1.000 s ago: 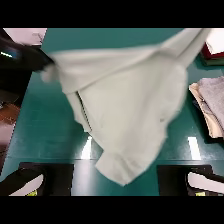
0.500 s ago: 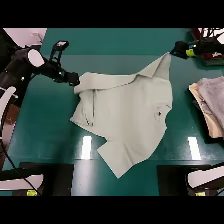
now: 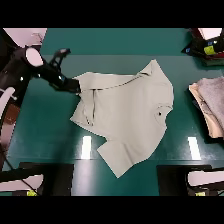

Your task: Fold the shirts.

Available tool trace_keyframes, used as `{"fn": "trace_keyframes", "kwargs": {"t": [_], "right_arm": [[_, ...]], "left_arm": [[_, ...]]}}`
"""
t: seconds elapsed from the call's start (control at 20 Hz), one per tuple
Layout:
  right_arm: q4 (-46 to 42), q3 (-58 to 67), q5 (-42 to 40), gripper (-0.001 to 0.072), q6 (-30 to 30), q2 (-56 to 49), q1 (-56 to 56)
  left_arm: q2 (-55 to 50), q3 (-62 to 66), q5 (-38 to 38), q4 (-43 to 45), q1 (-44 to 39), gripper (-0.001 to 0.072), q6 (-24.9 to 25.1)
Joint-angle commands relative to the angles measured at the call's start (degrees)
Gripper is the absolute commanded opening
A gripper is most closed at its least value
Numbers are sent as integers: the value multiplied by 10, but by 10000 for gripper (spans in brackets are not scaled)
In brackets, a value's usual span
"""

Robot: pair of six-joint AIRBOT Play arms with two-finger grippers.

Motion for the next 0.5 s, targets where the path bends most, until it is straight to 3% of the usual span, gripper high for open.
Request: {"fn": "trace_keyframes", "kwargs": {"t": [0.0, 0.2, 0.45], "right_arm": [[0, -104, 20, 427, -16, 81, -2], [5, -219, -37, 427, -16, 162, 4], [4, -320, -80, 428, -16, 239, 4]], "left_arm": [[52, -141, 19, -89, -2, 607, -13], [73, -239, 56, -127, -29, 607, -11], [72, -259, 165, -133, -116, 607, -29]]}}
